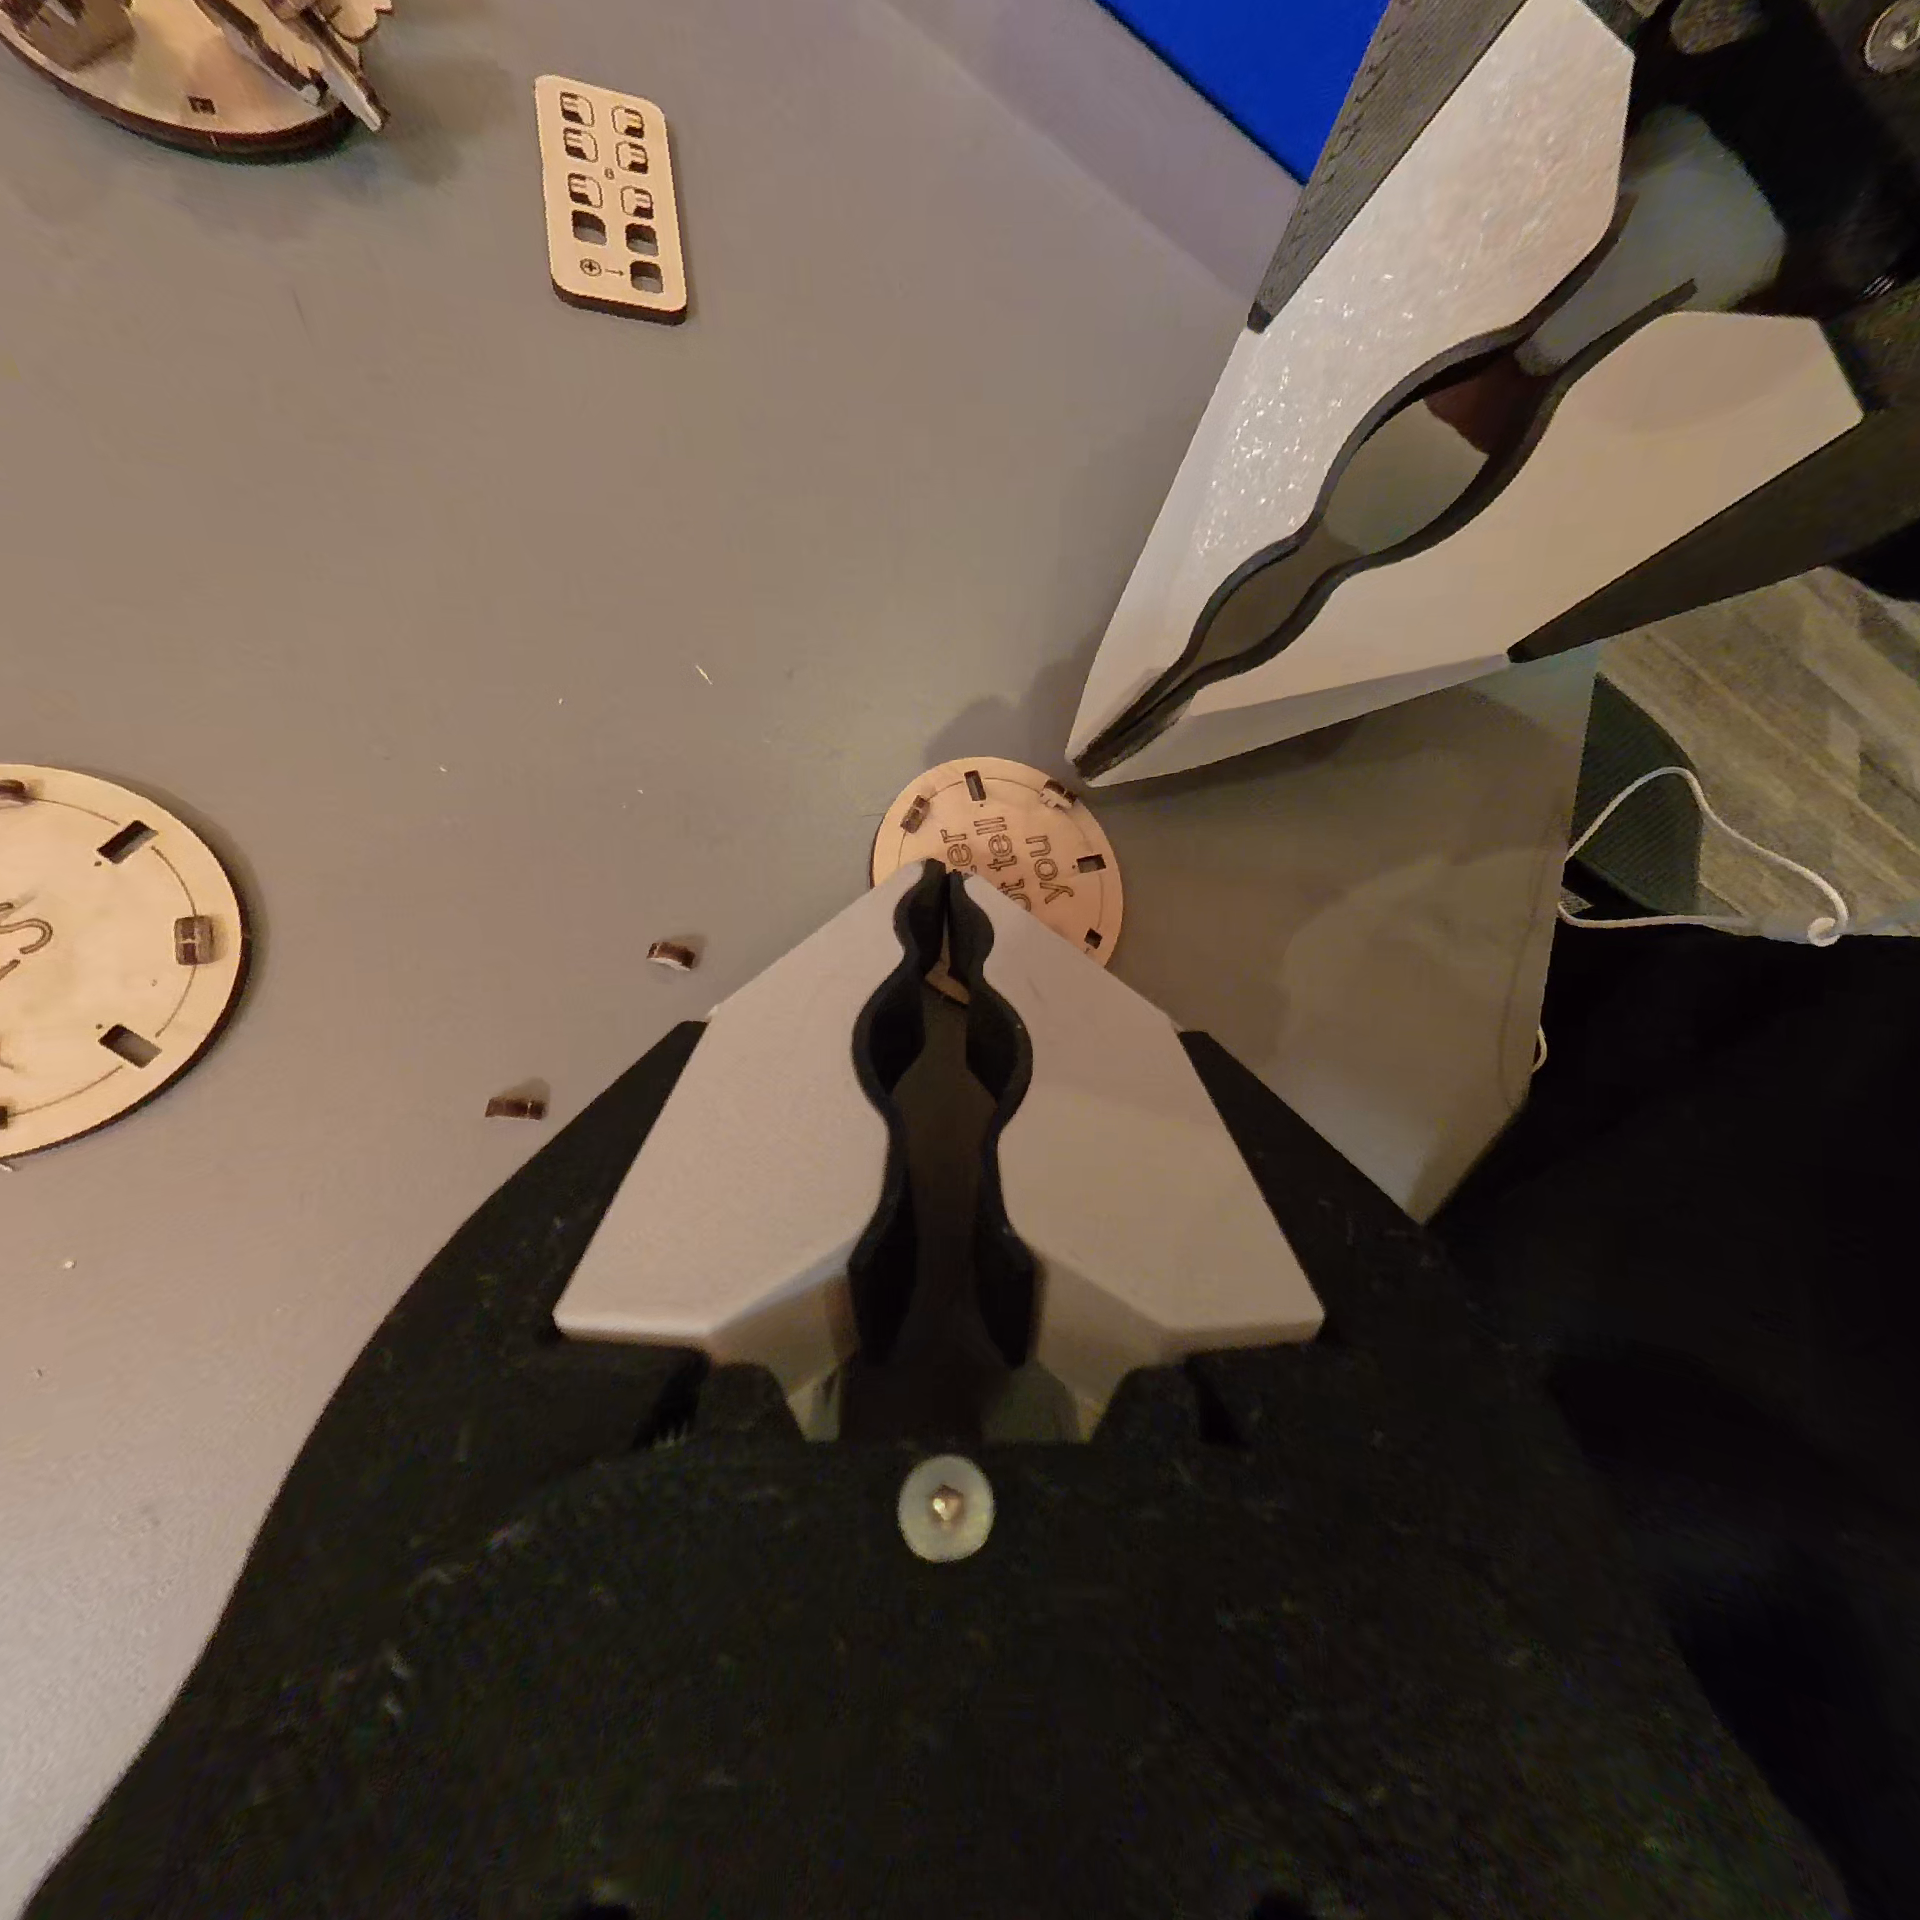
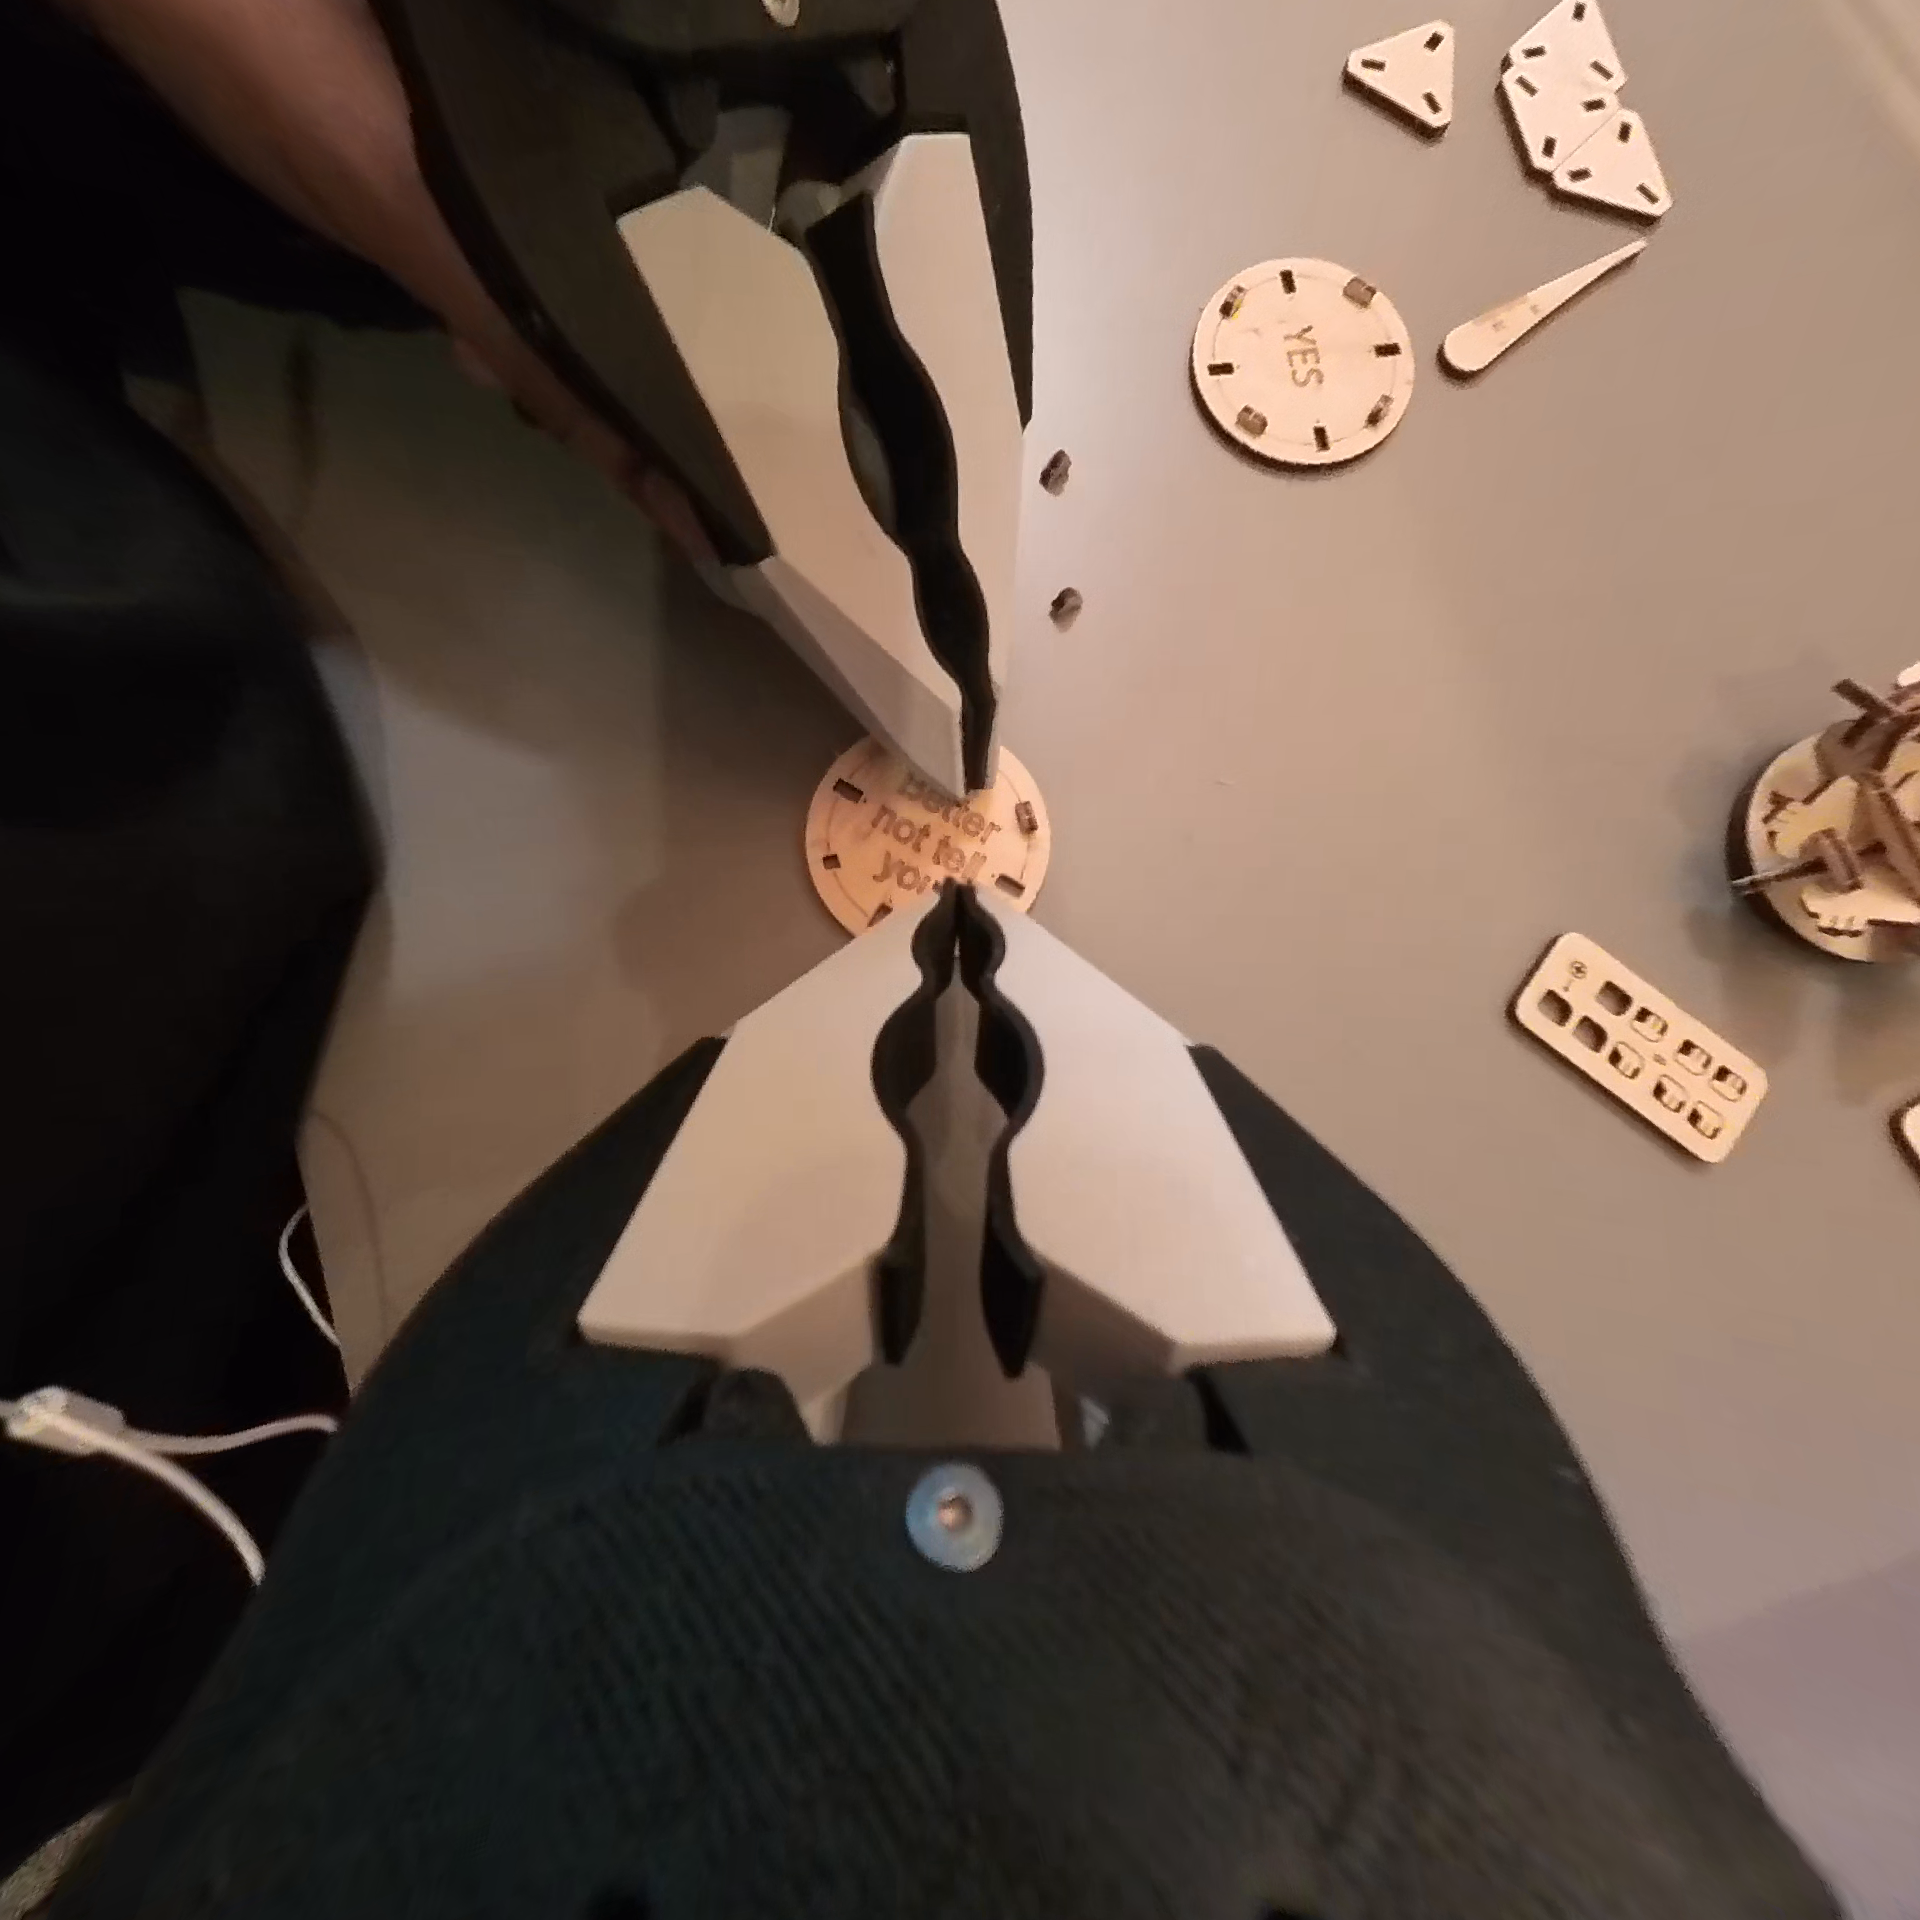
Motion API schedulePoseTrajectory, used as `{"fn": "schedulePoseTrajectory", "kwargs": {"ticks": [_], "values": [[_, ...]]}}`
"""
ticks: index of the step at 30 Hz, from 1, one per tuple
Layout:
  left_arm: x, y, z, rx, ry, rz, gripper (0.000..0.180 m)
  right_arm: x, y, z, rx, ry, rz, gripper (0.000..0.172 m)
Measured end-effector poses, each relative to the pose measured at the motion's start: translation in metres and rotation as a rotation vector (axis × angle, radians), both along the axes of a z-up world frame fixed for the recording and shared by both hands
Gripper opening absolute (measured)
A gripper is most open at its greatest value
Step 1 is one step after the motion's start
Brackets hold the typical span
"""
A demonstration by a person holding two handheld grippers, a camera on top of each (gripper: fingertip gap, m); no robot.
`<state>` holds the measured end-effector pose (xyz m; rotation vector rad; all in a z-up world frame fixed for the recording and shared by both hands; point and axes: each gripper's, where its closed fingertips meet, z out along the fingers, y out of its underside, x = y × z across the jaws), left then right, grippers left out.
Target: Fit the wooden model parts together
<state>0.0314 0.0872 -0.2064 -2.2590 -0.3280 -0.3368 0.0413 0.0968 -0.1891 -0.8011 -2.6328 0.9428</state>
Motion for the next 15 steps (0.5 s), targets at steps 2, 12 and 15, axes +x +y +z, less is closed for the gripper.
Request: {"fn": "schedulePoseTrajectory", "kwargs": {"ticks": [2, 12, 15], "values": [[0.000, 0.000, 0.000, 0.000, -0.001, 0.000, 0.000, 0.001, -0.001, -0.005, -0.011, -0.022, -0.010, 0.000], [0.000, 0.000, 0.000, 0.000, 0.000, 0.000, 0.000, 0.001, 0.002, -0.009, -0.008, -0.035, -0.030, 0.000], [0.000, 0.000, 0.000, 0.000, -0.002, 0.000, 0.000, -0.002, 0.003, -0.010, -0.016, -0.029, -0.051, 0.000]]}}
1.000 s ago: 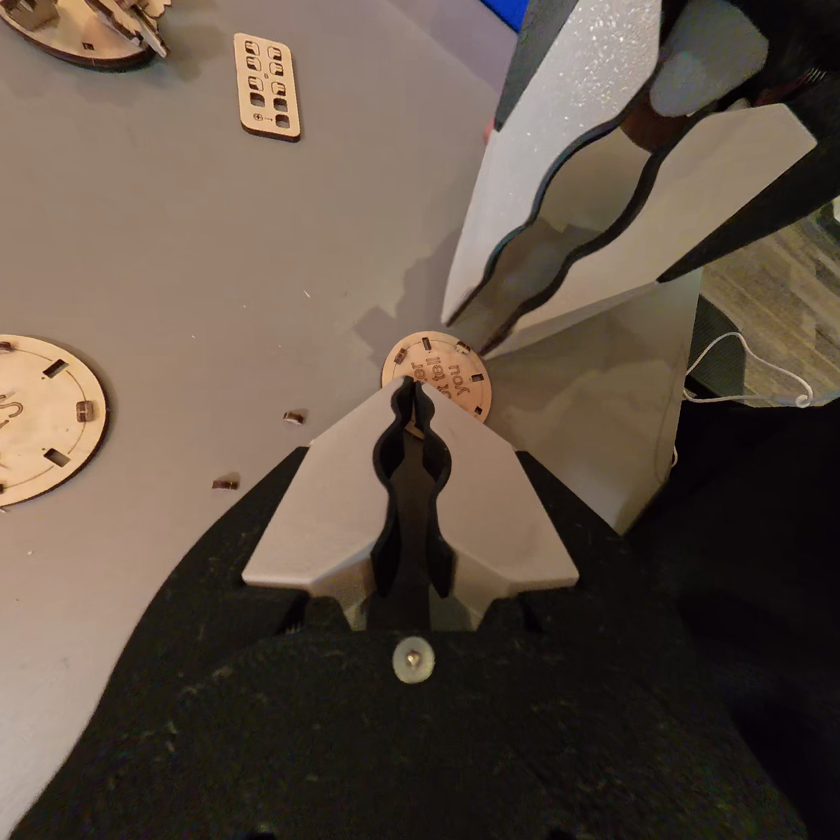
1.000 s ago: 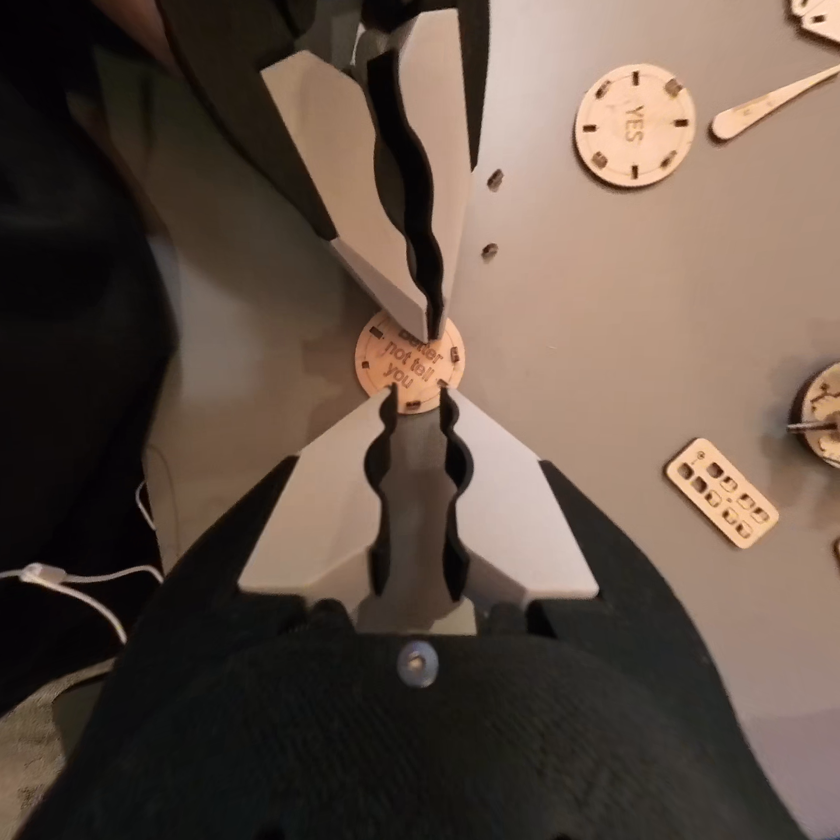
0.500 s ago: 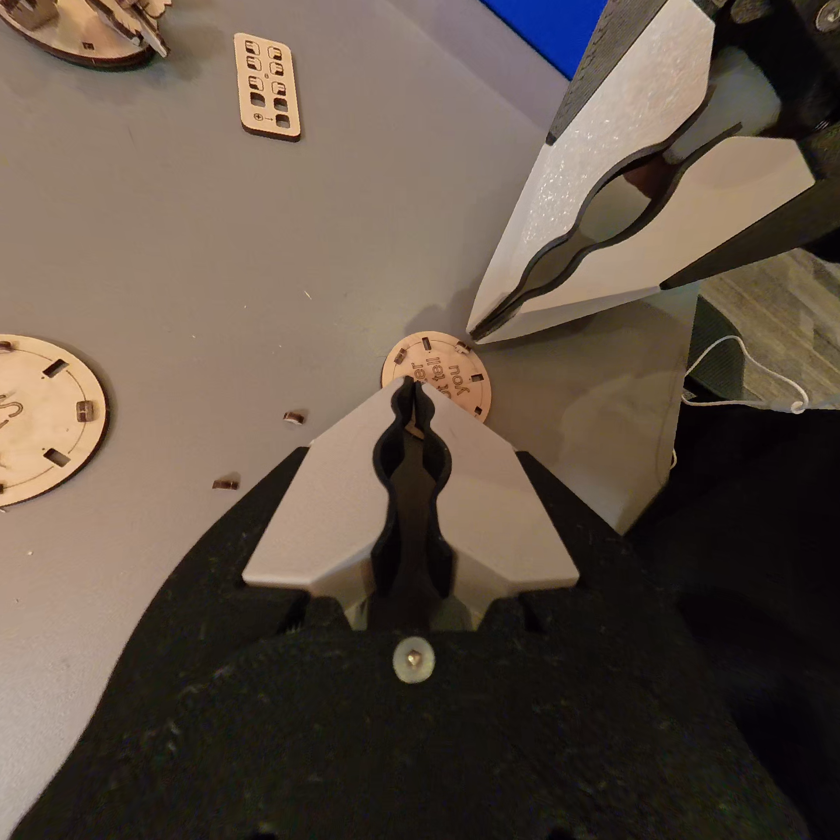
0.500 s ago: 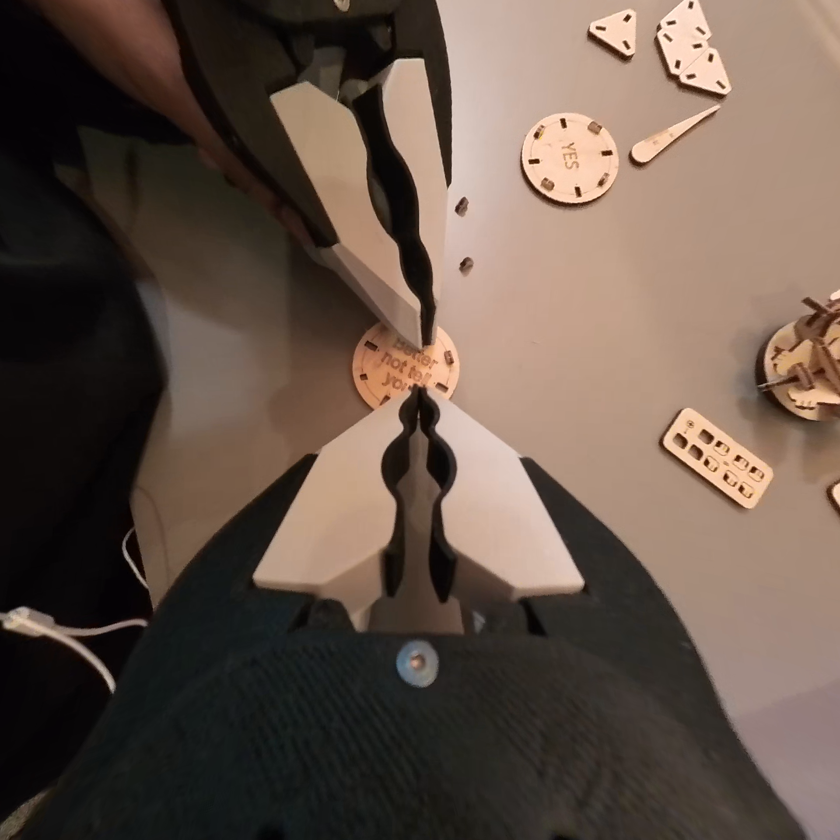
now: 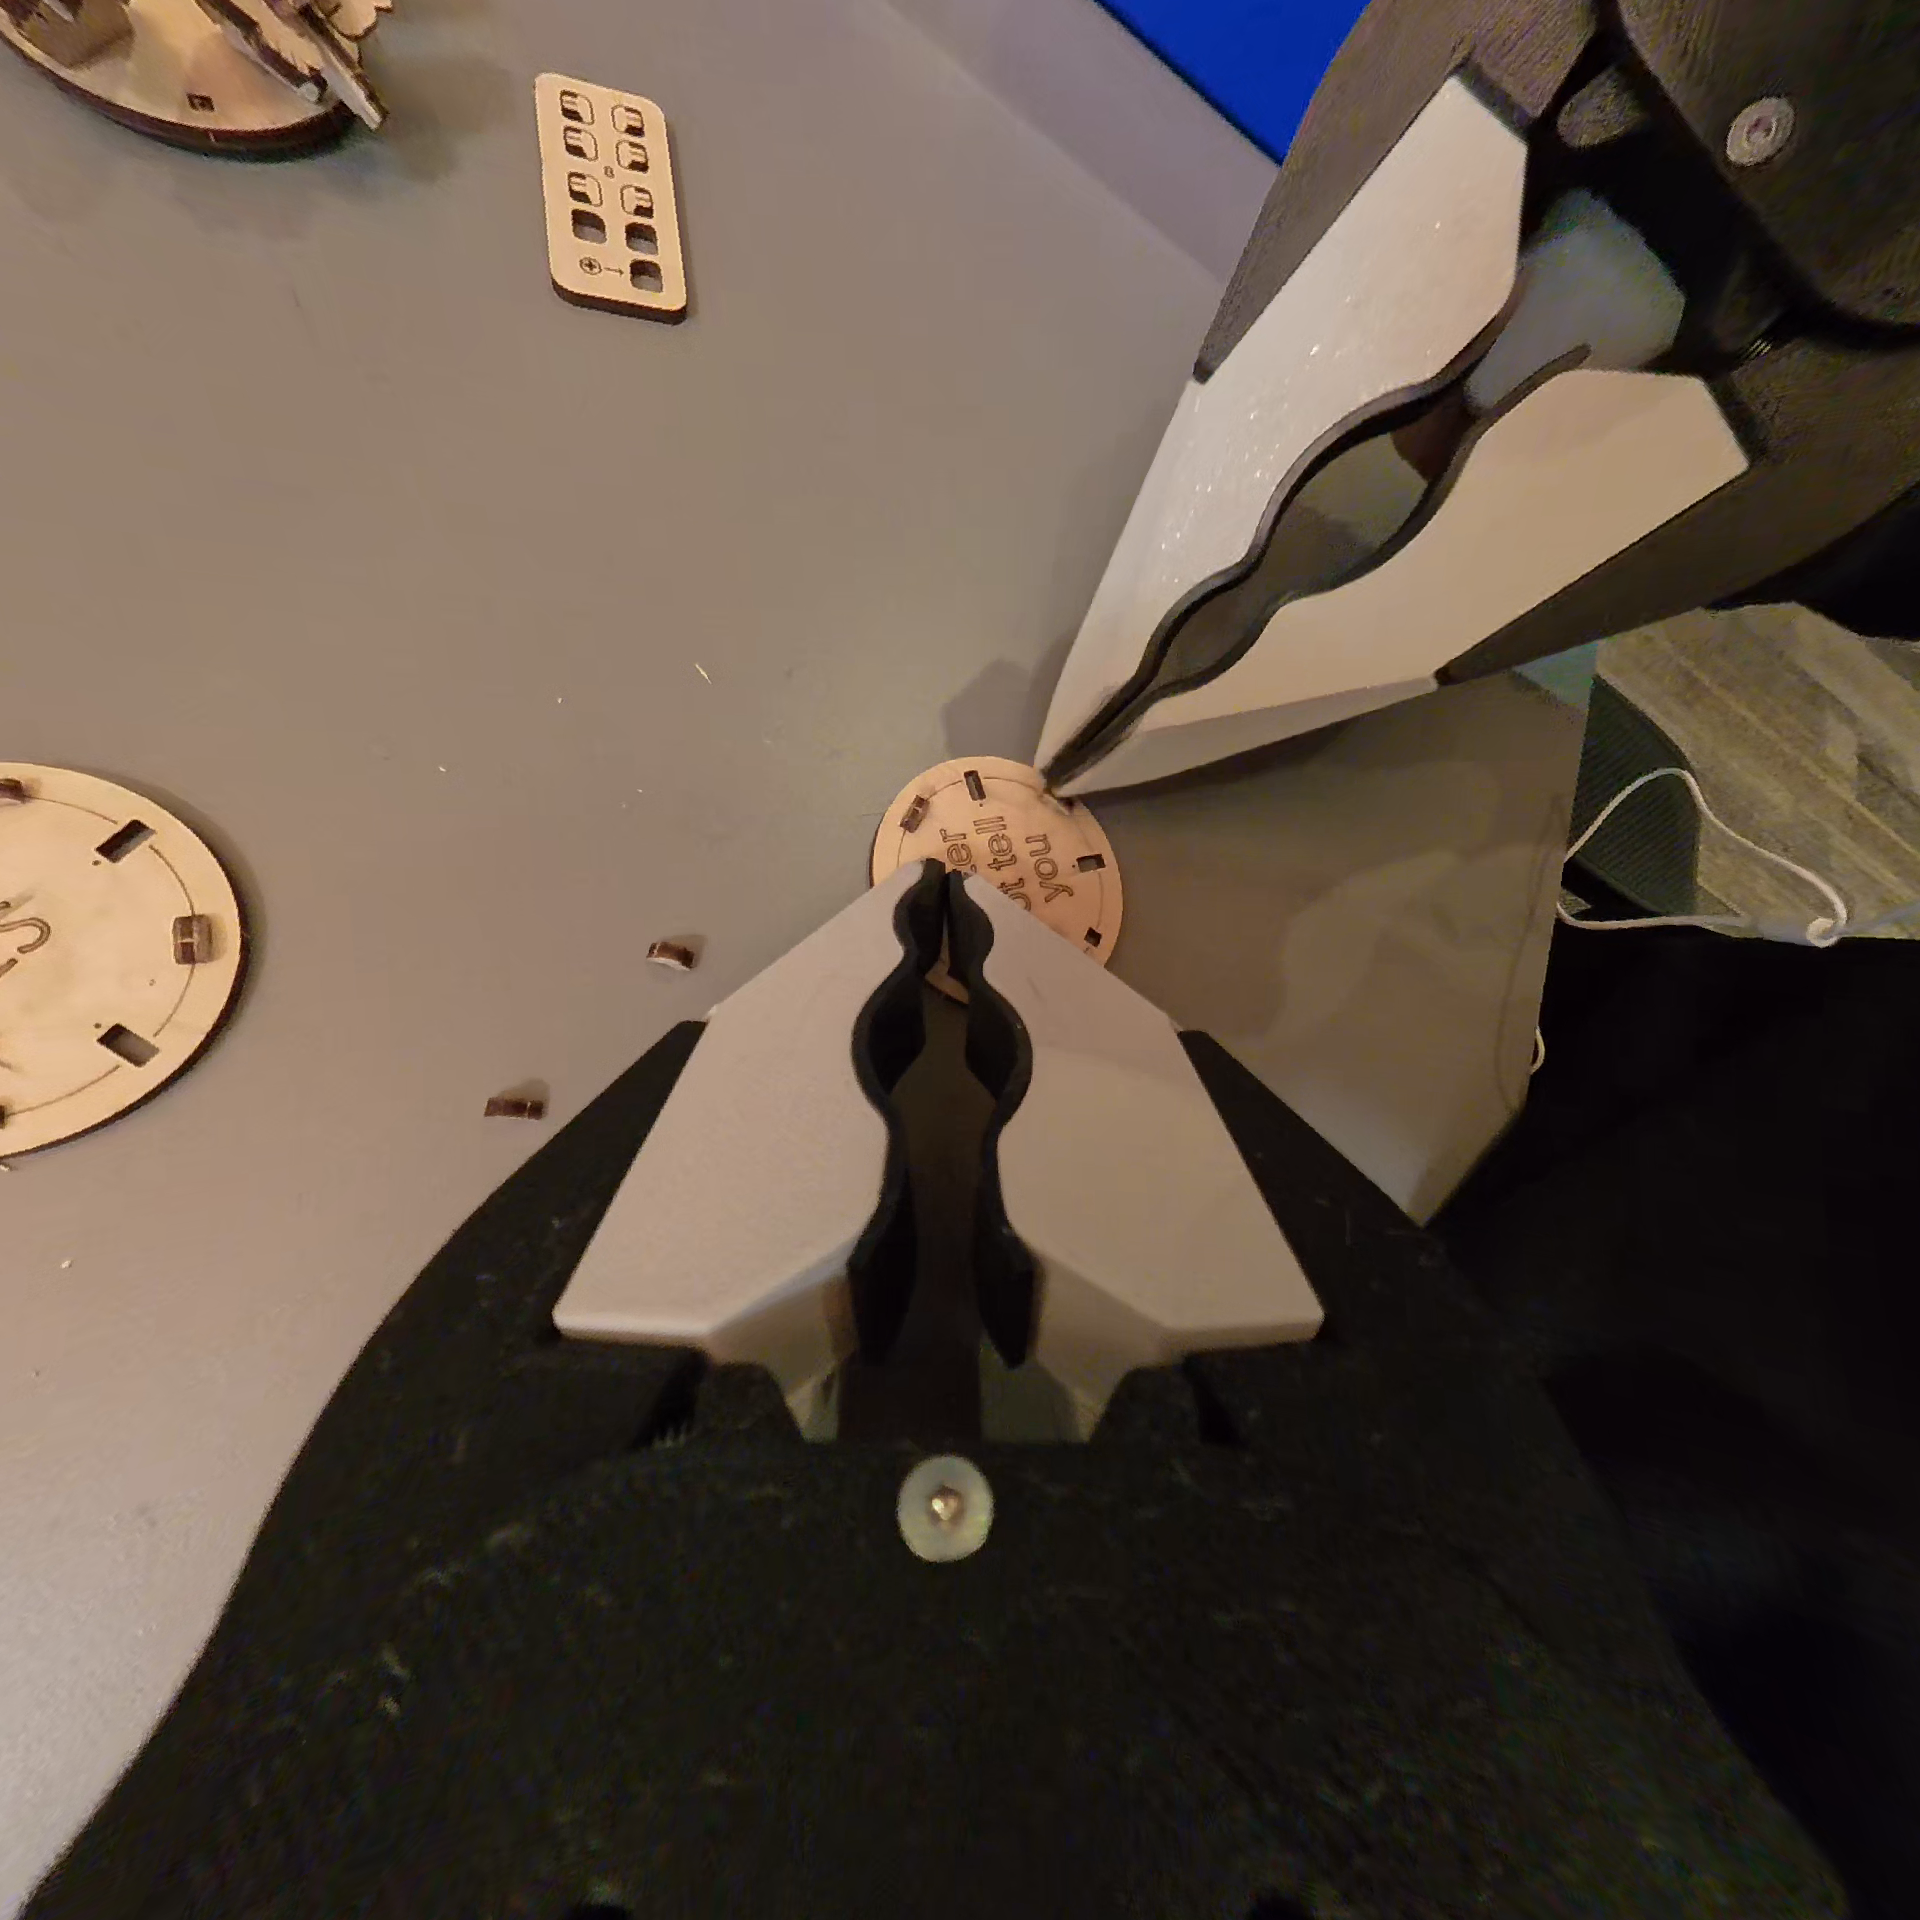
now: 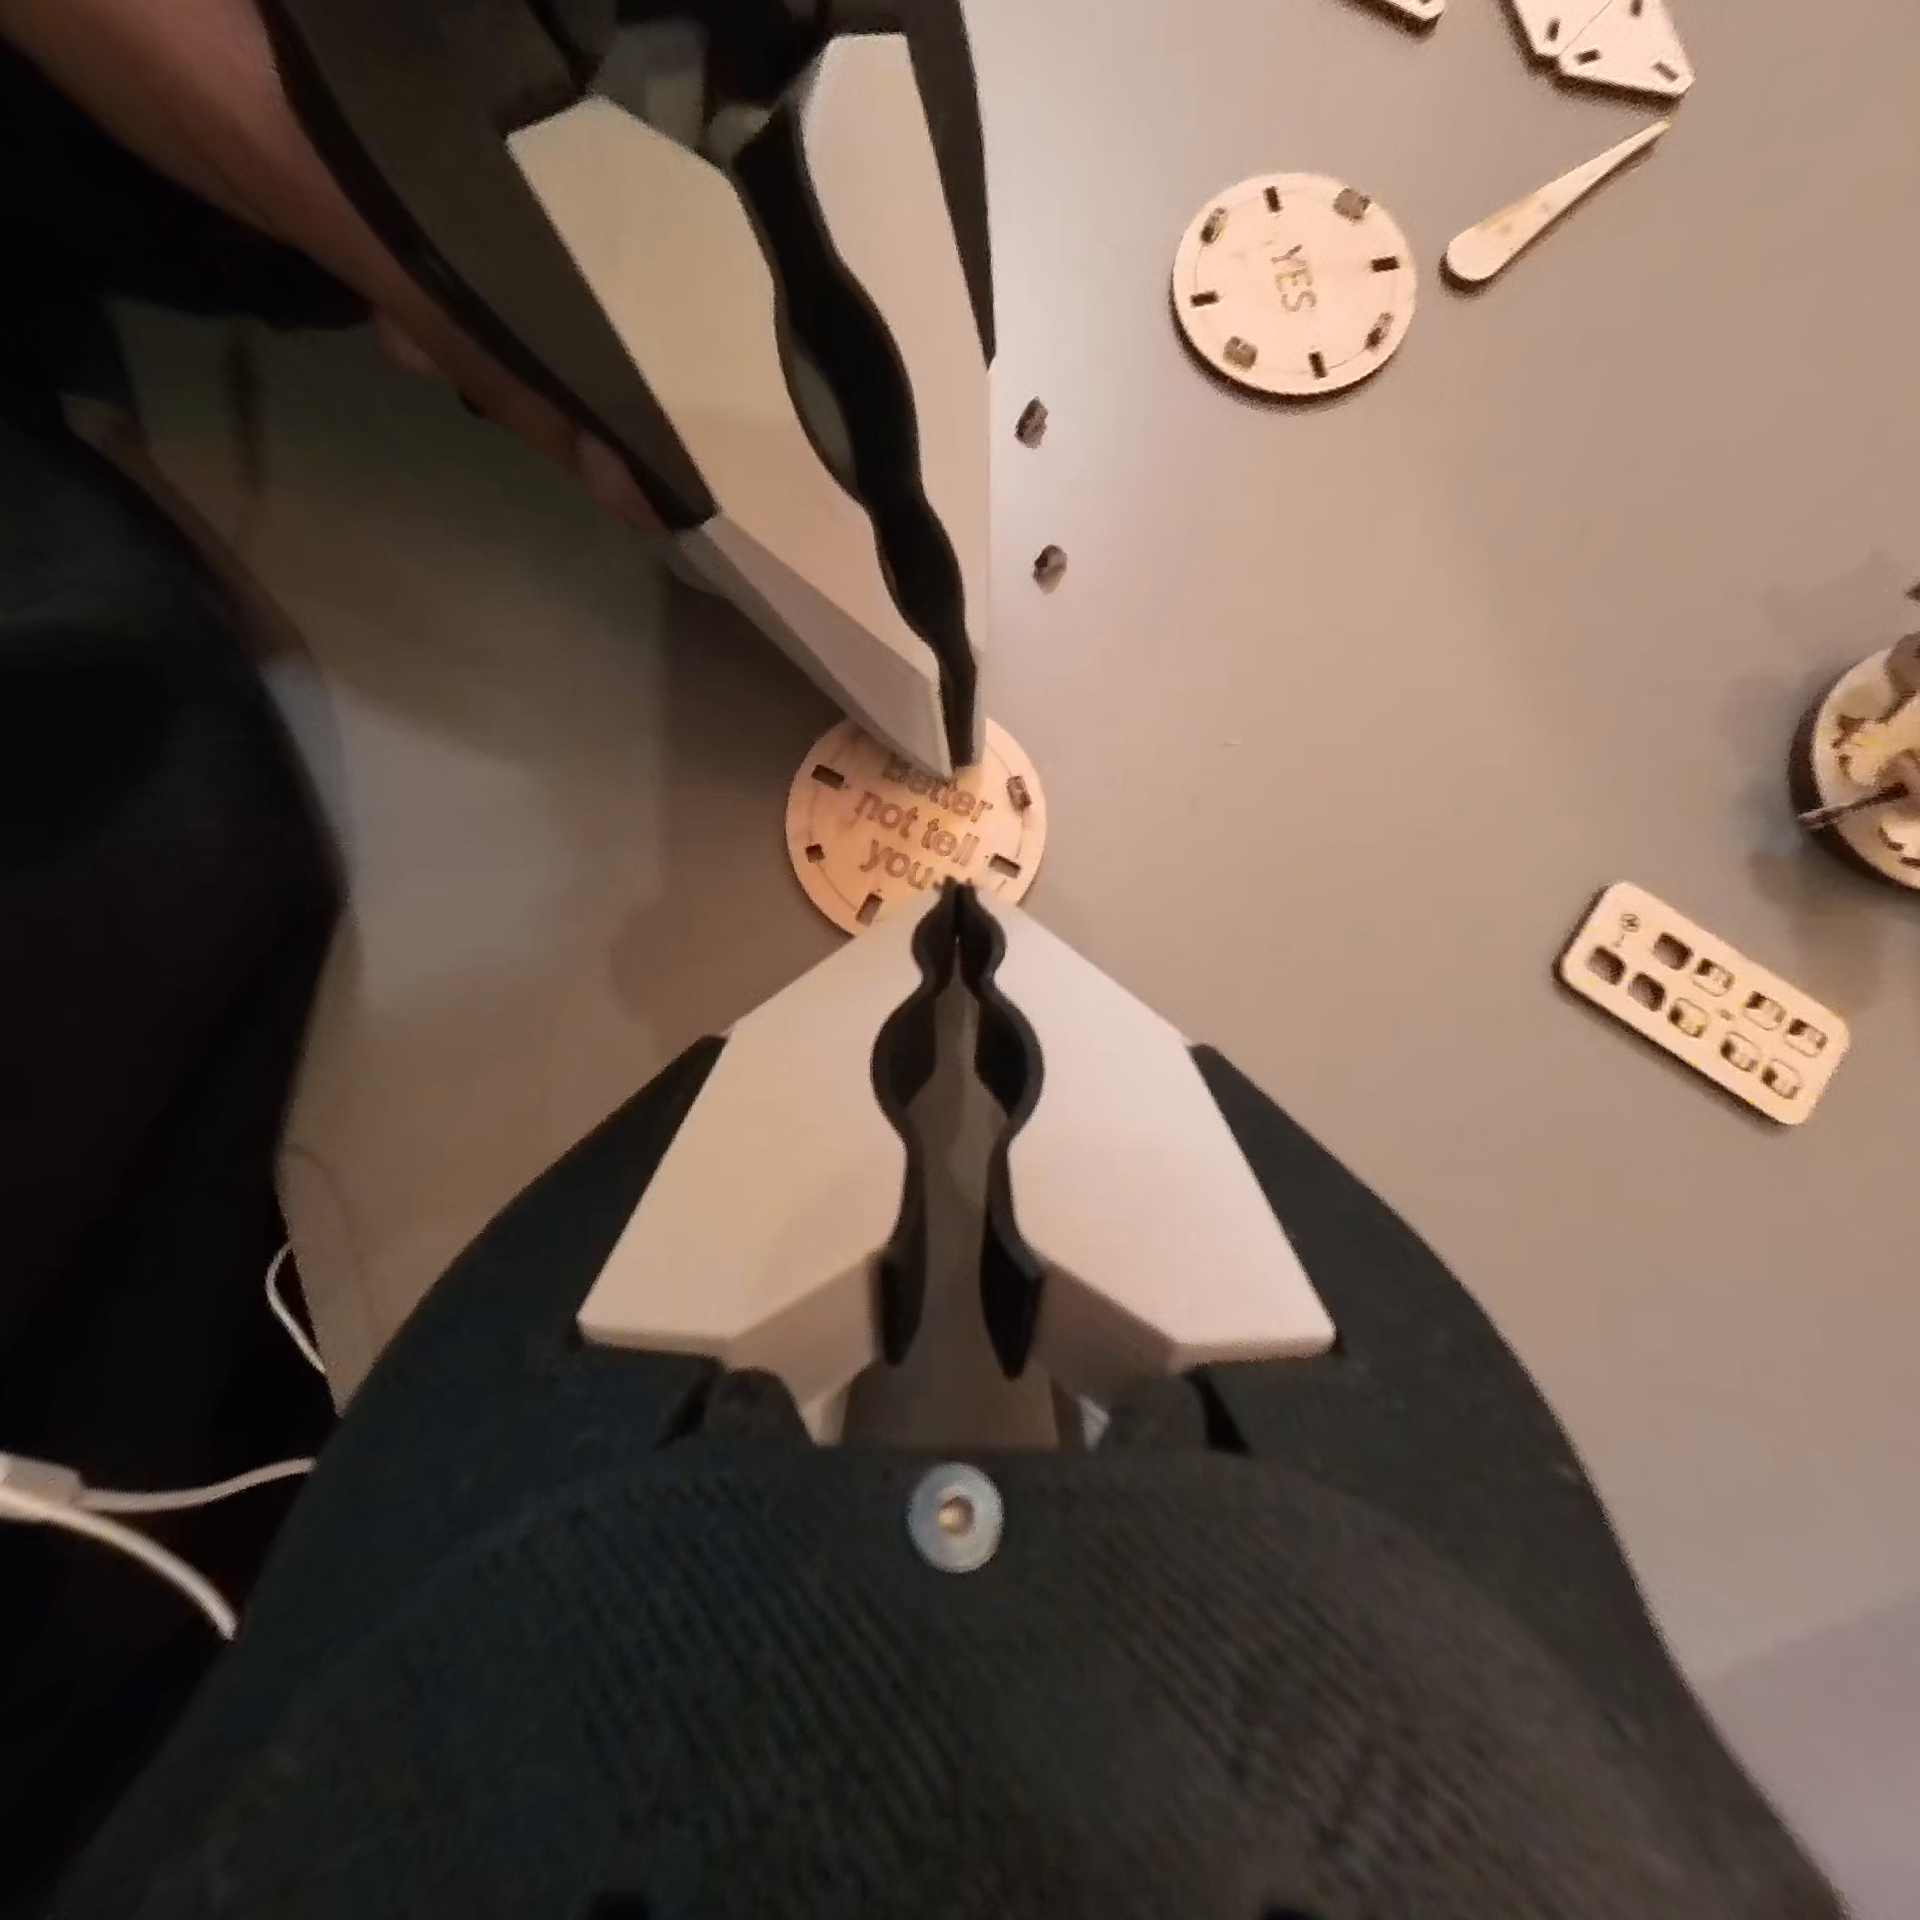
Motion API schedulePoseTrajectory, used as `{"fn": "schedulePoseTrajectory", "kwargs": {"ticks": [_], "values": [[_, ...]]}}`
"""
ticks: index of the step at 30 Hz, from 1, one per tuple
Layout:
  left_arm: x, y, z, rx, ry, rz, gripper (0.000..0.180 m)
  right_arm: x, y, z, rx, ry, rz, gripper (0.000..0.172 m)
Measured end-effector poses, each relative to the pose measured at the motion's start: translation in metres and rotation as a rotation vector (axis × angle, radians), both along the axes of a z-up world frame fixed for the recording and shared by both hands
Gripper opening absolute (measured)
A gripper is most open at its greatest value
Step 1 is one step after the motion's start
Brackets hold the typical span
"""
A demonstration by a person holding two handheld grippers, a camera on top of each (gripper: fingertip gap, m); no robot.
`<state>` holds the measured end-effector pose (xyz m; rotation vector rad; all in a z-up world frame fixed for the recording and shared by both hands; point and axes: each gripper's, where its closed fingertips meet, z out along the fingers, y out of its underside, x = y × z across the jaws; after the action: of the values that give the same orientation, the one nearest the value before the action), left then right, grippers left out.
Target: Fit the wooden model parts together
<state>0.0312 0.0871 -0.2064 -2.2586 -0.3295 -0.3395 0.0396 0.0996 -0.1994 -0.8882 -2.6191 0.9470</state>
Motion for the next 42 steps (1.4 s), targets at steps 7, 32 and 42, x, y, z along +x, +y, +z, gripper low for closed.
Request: {"fn": "schedulePoseTrajectory", "kwargs": {"ticks": [7, 32, 42], "values": [[0.000, 0.000, 0.000, 0.000, -0.001, 0.000, 0.000, 0.002, 0.001, -0.002, -0.010, -0.018, -0.008, 0.000], [0.000, 0.000, 0.000, 0.001, -0.006, 0.001, 0.000, -0.003, 0.005, -0.001, -0.038, -0.025, -0.067, 0.000], [0.000, 0.000, 0.000, 0.001, -0.009, 0.001, 0.000, -0.006, 0.003, 0.006, -0.052, 0.018, -0.066, 0.000]]}}
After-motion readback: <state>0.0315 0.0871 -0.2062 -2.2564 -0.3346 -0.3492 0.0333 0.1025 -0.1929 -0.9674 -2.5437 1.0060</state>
